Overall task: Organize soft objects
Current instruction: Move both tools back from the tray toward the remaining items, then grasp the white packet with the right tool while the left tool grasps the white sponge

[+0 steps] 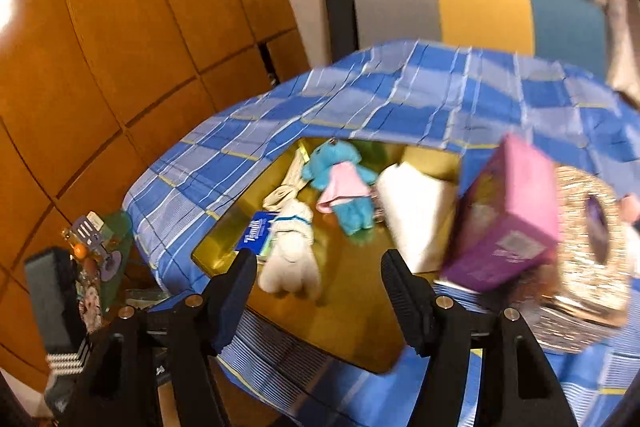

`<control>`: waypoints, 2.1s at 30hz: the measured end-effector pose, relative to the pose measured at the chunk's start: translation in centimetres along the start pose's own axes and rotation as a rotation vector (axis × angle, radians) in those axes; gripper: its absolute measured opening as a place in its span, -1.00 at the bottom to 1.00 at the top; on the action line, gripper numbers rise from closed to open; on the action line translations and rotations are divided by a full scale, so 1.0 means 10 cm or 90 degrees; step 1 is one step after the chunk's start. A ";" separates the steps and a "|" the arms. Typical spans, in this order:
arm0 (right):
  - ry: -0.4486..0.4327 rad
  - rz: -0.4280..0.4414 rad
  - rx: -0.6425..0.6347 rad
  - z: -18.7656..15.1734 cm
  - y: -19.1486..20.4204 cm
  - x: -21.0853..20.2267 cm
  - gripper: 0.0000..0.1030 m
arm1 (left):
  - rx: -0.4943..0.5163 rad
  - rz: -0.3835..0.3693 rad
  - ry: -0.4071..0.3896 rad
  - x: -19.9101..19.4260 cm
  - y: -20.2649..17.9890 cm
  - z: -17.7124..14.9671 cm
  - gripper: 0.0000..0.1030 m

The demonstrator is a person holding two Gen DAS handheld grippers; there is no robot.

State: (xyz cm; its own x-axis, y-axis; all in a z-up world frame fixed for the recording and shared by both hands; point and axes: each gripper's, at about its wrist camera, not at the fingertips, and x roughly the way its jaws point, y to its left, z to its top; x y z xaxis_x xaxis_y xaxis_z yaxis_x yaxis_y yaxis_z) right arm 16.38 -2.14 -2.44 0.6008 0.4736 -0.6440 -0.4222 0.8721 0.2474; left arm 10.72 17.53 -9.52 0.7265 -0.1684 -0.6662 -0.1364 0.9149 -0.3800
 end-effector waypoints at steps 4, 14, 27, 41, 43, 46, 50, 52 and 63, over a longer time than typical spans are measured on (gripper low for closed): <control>-0.026 -0.028 0.010 -0.10 -0.19 -0.30 0.27 | 0.042 -0.028 0.016 0.03 -0.21 -0.11 0.16; -0.070 -0.145 0.113 -0.52 -1.20 -1.05 0.27 | 0.137 -0.087 0.058 0.09 -0.71 -0.46 0.16; 0.030 -0.275 0.238 -1.25 -2.70 -1.15 0.28 | 0.232 -0.178 0.154 0.24 -1.55 -0.81 0.16; 0.074 -0.274 0.159 -0.29 -3.75 -0.55 0.32 | 0.283 -0.183 0.181 0.38 -2.05 -0.86 0.16; 0.088 -0.286 0.132 -0.19 -3.83 -0.38 0.32 | 0.278 -0.181 0.188 0.41 -2.05 -0.85 0.16; 0.108 -0.295 0.116 -0.11 -3.93 -0.16 0.32 | 0.271 -0.179 0.191 0.44 -2.04 -0.83 0.16; 0.151 -0.280 0.106 -0.07 -4.08 0.09 0.39 | 0.273 -0.185 0.191 0.44 -2.06 -0.80 0.16; 0.168 -0.274 0.096 -0.07 -4.14 0.19 0.61 | 0.276 -0.189 0.191 0.43 -2.07 -0.79 0.16; 0.185 -0.247 0.093 -0.20 -4.25 0.38 0.44 | 0.290 -0.191 0.195 0.49 -2.23 -0.78 0.16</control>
State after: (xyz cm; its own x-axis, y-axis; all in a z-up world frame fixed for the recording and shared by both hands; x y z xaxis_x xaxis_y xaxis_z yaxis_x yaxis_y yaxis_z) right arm 35.21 -37.62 -16.86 0.4727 0.0749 -0.8780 -0.0935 0.9950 0.0345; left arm 12.07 -6.55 -9.38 0.4527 -0.4785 -0.7524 0.3944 0.8642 -0.3124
